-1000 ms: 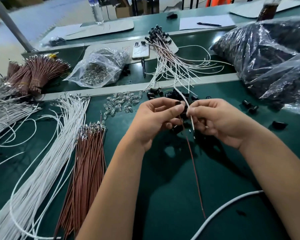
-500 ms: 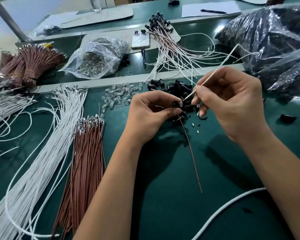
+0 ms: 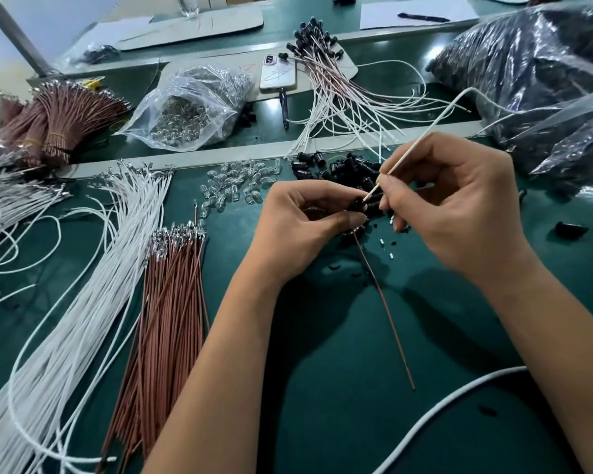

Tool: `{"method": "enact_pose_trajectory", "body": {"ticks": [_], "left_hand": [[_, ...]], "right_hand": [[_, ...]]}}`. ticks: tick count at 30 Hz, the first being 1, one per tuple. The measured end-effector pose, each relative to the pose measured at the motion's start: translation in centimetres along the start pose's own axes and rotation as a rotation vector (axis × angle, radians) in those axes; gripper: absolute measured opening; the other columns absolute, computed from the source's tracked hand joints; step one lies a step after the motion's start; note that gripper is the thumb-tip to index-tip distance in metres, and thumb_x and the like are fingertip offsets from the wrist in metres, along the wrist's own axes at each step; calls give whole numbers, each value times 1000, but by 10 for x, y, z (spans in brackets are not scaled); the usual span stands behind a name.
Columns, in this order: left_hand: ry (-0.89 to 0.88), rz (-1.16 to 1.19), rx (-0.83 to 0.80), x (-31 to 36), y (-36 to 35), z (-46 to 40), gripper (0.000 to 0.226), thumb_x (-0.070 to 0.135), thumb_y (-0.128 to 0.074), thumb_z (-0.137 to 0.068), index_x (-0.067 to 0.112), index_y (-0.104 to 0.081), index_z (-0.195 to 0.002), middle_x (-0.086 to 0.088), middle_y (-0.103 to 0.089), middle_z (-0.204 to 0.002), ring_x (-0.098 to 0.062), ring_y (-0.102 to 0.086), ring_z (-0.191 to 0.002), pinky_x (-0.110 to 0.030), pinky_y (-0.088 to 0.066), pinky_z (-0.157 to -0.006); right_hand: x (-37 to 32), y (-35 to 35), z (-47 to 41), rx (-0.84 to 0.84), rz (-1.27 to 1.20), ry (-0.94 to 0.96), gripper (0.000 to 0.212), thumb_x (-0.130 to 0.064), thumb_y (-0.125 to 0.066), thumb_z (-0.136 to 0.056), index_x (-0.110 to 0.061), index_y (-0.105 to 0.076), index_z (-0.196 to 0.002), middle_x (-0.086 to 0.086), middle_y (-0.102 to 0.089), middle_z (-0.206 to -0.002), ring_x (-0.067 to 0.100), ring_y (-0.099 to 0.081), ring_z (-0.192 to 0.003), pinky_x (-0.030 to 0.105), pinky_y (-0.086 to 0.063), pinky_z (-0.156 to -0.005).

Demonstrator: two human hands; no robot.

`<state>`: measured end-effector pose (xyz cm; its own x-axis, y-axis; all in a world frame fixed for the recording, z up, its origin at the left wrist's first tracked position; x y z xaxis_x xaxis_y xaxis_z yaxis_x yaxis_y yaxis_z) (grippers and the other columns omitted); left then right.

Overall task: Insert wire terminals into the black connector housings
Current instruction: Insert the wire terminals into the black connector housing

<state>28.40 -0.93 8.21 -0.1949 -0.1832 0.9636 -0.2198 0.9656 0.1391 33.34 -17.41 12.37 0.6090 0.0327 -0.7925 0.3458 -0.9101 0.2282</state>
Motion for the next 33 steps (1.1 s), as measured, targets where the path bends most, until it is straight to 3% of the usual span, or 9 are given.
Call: {"method": "enact_pose_trajectory", "body": {"ticks": [8, 14, 21, 29, 33], "left_hand": [[29, -8, -33, 0, -2, 2, 28, -5, -81, -78, 13, -78, -100, -12, -78, -90, -19, -68, -81, -45, -58, -85], [36, -19, -37, 1, -3, 1, 30, -6, -81, -79, 13, -78, -101, -15, -76, -89, -13, -64, -76, -26, -54, -75], [38, 5, -41, 1, -5, 1, 32, -9, -79, -79, 11, -77, -105, -7, -75, -84, -10, -64, -74, -19, -53, -72], [25, 25, -43, 2, -5, 1, 32, -6, -78, -81, 15, -77, -105, -14, -76, -85, -14, -64, -75, -21, -54, -72], [34, 37, -40, 2, -6, 2, 30, -3, -78, -83, 14, -76, -108, -21, -74, -88, -16, -61, -76, -24, -52, -73]], "right_hand": [[3, 1, 0, 1, -1, 4, 6, 9, -72, -90, 7, -66, -90, 4, -69, -78, 27, -68, -61, 32, -57, -49], [3, 1, 0, -15, 9, -3, 6, 10, -72, -90, 9, -65, -89, 6, -69, -79, 26, -69, -62, 32, -57, -48], [4, 1, 1, -20, 18, 0, 6, 10, -72, -90, 9, -66, -89, 9, -69, -77, 21, -68, -60, 29, -57, -49], [7, 1, 1, -42, 39, -6, 6, 8, -72, -90, 5, -68, -89, 8, -68, -74, 20, -67, -58, 29, -57, -51], [11, -1, 2, -49, 61, -23, 7, 6, -74, -89, 1, -69, -89, 6, -70, -76, 19, -68, -59, 38, -59, -51]]}}
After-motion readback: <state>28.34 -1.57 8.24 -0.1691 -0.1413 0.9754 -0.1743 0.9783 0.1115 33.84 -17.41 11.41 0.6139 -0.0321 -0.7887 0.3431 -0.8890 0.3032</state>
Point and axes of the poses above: each hand's wrist, its own z-axis away from the middle knuckle, its own y-axis out of the back of the hand, x = y × z, the point moved 6 cm from there along -z, towards the middle knuckle
